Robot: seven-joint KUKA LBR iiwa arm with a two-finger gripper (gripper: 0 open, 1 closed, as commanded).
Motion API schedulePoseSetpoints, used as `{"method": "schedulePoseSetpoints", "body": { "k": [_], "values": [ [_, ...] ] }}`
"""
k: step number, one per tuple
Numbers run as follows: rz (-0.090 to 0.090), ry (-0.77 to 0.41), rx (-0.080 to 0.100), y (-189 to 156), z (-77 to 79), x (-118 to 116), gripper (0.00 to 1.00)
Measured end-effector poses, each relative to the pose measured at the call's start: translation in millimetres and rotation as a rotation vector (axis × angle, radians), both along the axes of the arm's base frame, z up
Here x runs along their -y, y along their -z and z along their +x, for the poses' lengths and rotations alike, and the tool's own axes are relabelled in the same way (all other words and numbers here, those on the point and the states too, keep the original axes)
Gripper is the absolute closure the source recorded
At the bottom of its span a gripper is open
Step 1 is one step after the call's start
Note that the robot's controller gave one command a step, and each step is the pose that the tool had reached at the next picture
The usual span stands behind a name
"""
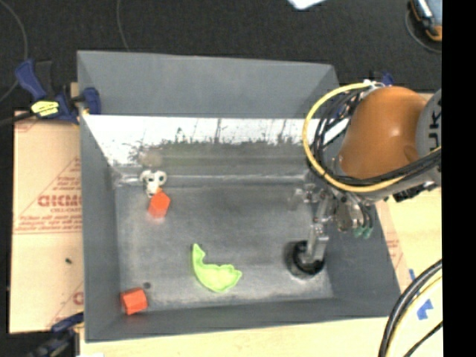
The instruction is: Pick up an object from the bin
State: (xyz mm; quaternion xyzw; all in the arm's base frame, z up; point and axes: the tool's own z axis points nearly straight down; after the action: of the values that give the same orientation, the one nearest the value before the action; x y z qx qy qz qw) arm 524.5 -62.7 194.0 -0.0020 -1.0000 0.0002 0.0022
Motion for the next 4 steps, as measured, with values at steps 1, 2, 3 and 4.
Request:
{"method": "schedulePoseSetpoints", "body": {
  "k": [1,2,3,4],
  "values": [
    [-0.001,-0.003,0.008,-4,1.8,0,0.0],
    [-0.001,-0.298,0.005,105,-11.7,61,0.0],
    [-0.002,-0.349,0.011,110,-12.7,68,0.0],
    [-0.003,-0.234,0.014,94,-13.4,57,0.0]
  ]
}}
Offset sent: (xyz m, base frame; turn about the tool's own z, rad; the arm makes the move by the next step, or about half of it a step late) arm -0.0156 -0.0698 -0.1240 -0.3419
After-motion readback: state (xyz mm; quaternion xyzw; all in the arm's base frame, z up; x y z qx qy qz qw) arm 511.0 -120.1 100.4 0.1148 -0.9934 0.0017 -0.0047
